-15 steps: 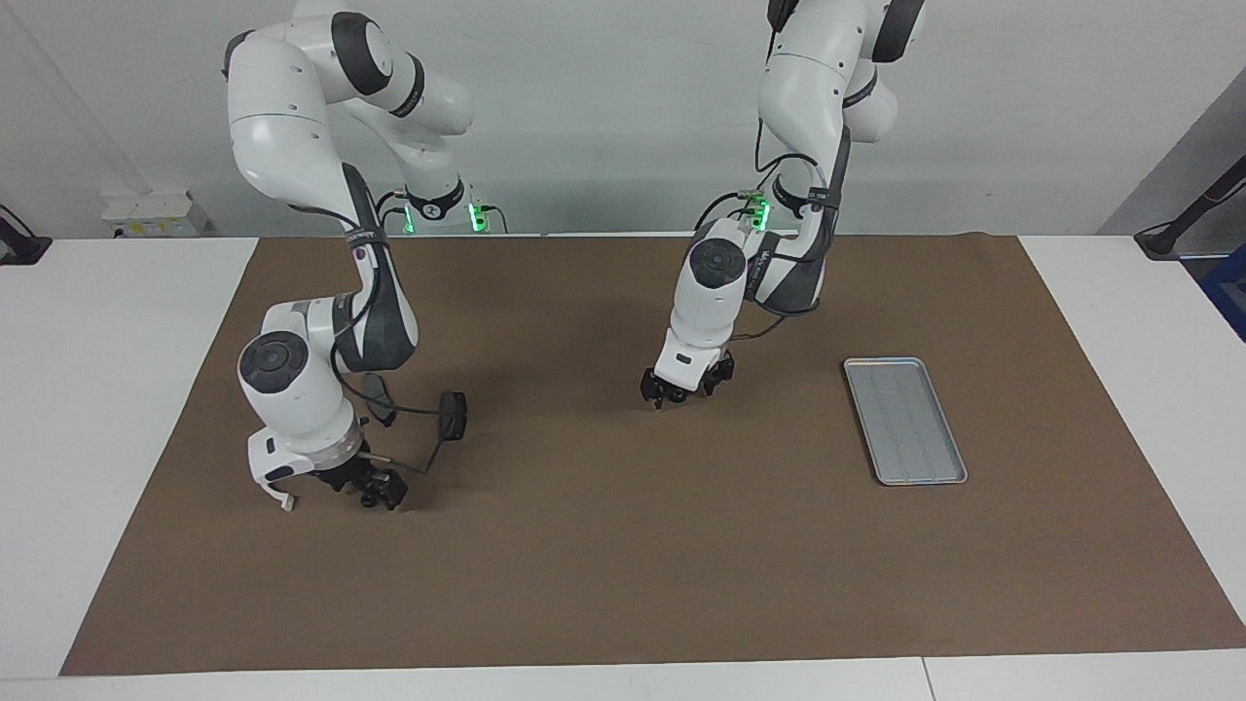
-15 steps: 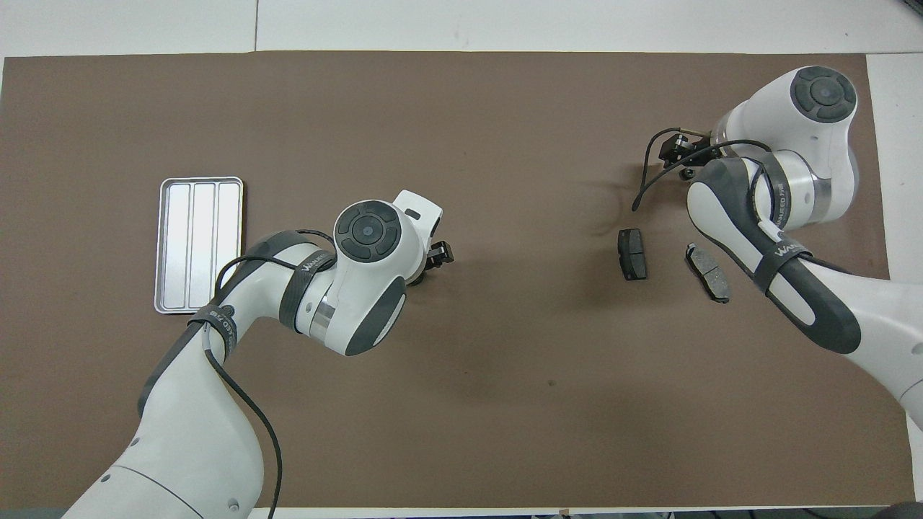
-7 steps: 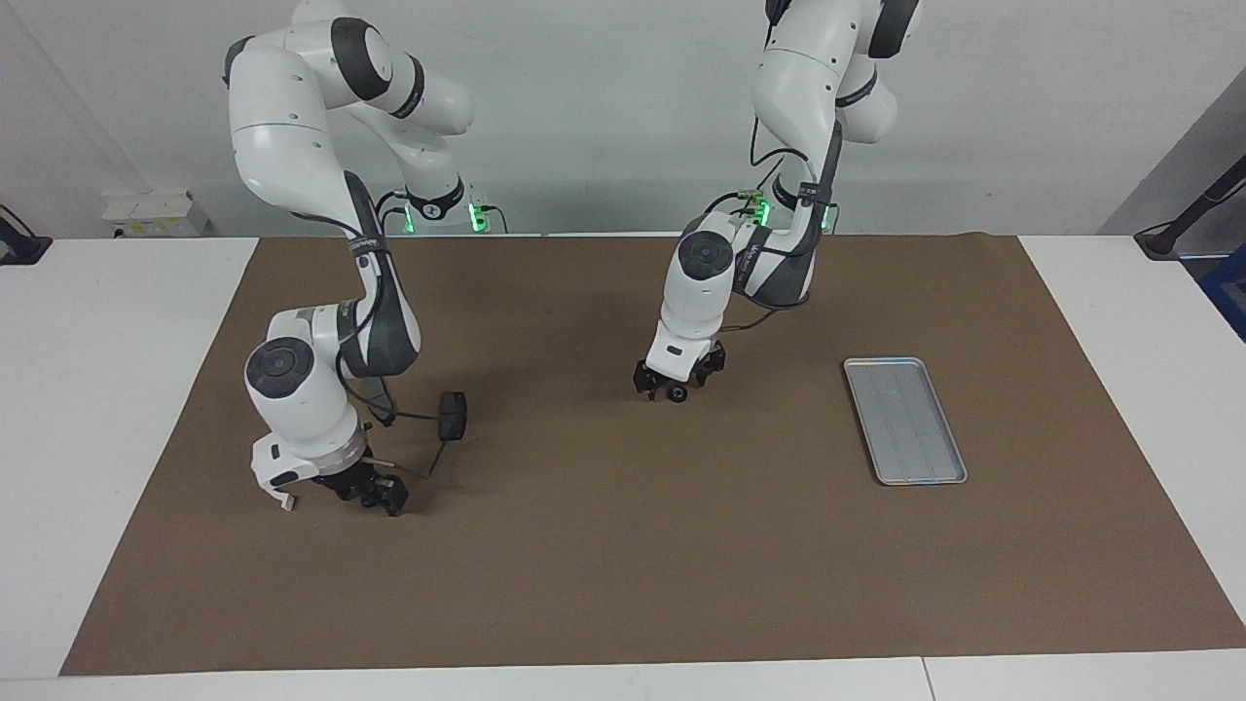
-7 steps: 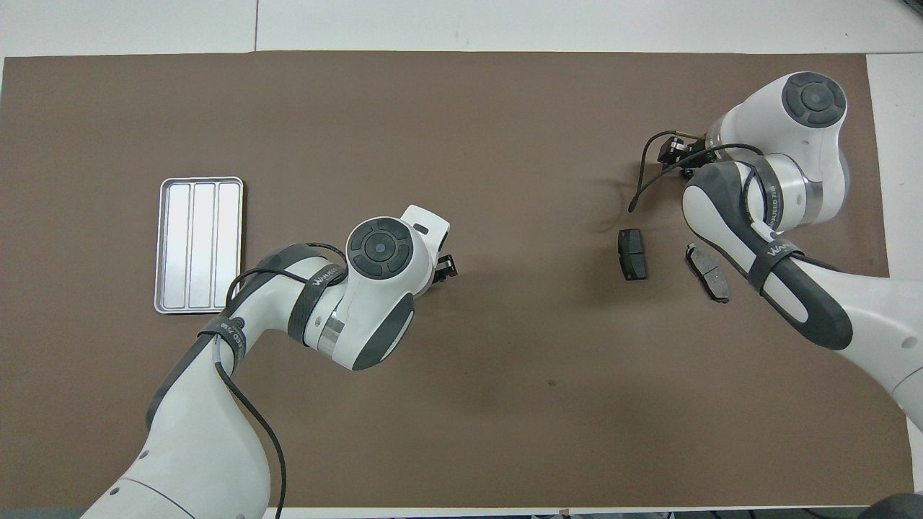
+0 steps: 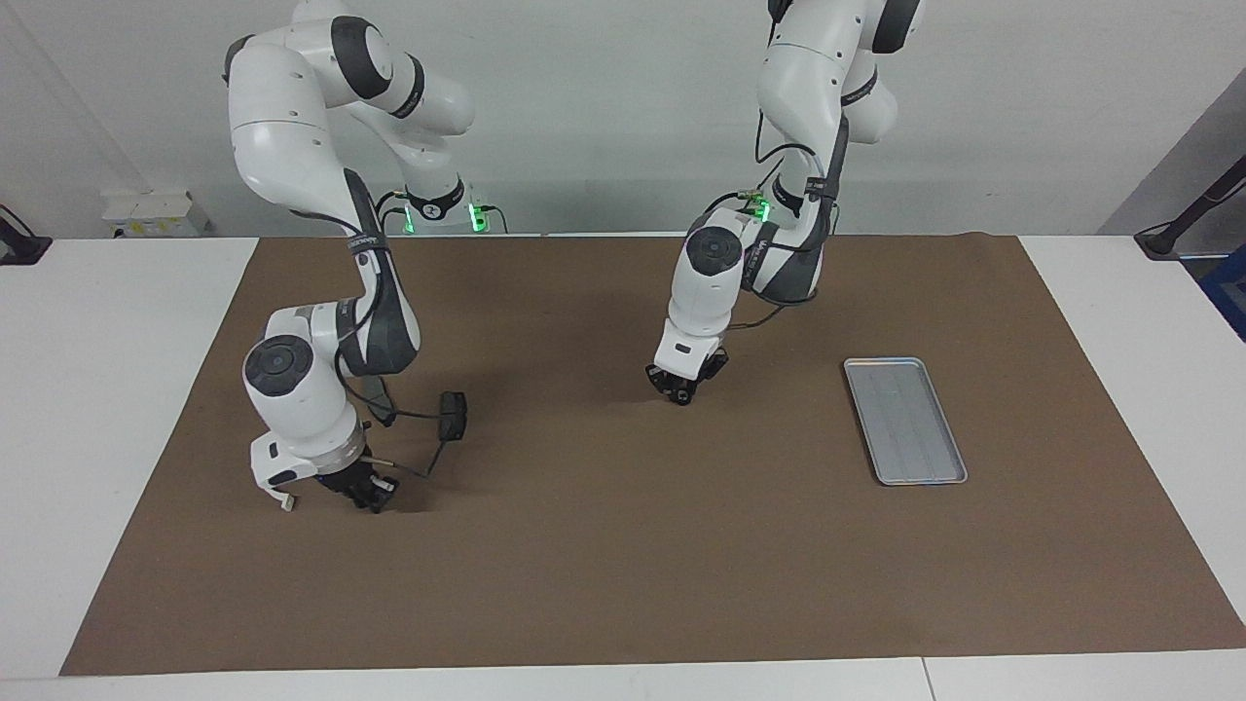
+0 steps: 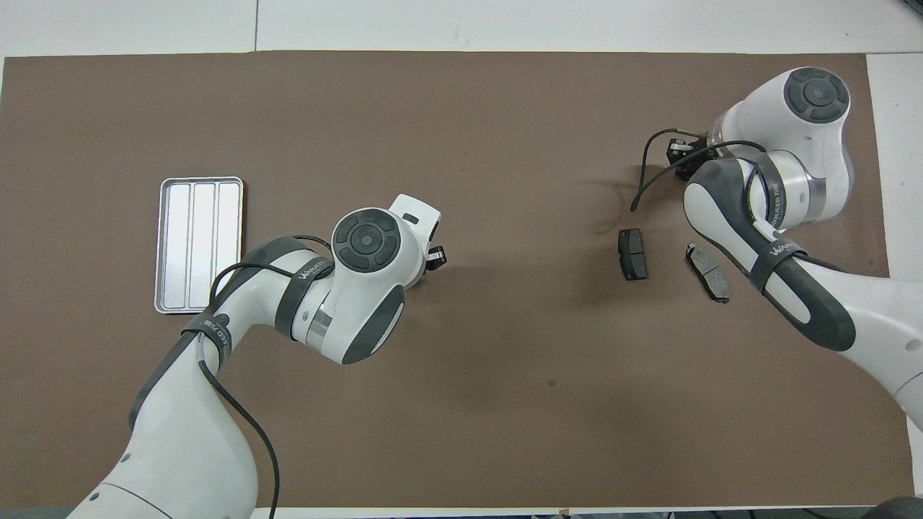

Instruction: Pick bearing gear from pile to tray

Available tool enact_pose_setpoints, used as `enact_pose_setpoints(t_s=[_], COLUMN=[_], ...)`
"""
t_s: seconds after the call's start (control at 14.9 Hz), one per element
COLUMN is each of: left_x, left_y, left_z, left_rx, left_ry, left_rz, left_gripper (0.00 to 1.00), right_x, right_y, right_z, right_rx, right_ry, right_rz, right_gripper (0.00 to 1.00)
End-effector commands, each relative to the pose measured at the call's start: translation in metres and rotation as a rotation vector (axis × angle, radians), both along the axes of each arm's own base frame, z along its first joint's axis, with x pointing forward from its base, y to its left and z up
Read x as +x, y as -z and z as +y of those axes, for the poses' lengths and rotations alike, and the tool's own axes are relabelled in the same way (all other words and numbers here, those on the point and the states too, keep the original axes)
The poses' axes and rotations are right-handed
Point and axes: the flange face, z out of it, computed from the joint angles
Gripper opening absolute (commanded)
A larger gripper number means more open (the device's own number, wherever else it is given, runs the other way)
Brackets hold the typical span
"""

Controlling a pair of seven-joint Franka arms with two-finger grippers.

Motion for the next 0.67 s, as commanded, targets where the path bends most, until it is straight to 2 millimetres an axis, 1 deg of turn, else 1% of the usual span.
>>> enact_pose_setpoints(t_s=[0.0,0.07,0.13,0.2,0.27,0.34,0.4,0.47,0.54,0.6], left_x=[0.035,0.043,0.054,0.065,0.070,0.075,0.074,0.067,0.054,0.038], left_y=[-0.049,-0.071,-0.092,-0.106,-0.112,-0.112,-0.107,-0.100,-0.089,-0.077], left_z=[0.048,0.073,0.109,0.153,0.194,0.243,0.290,0.330,0.366,0.388], left_rx=[0.041,0.045,0.044,0.046,0.053,0.056,0.052,0.045,0.035,0.029], left_ry=[0.061,0.092,0.101,0.117,0.159,0.210,0.265,0.316,0.348,0.372], left_rz=[-0.008,-0.002,-0.006,-0.005,0.016,0.048,0.076,0.095,0.113,0.112], left_gripper=[0.00,0.00,0.00,0.00,0.00,0.00,0.00,0.00,0.00,0.00], right_x=[0.003,0.000,-0.002,-0.008,-0.014,-0.022,-0.029,-0.038,-0.049,-0.058], right_y=[-0.040,-0.057,-0.077,-0.096,-0.114,-0.129,-0.143,-0.150,-0.150,-0.150], right_z=[0.012,0.030,0.041,0.059,0.083,0.109,0.139,0.177,0.215,0.246], right_rx=[-0.032,-0.041,-0.044,-0.046,-0.029,0.000,0.011,0.006,0.006,0.007], right_ry=[-0.034,-0.056,-0.061,-0.067,-0.072,-0.033,0.030,0.079,0.129,0.191], right_rz=[0.064,0.083,0.093,0.103,0.116,0.127,0.122,0.115,0.108,0.092], right_gripper=[0.00,0.00,0.00,0.00,0.00,0.00,0.00,0.00,0.00,0.00])
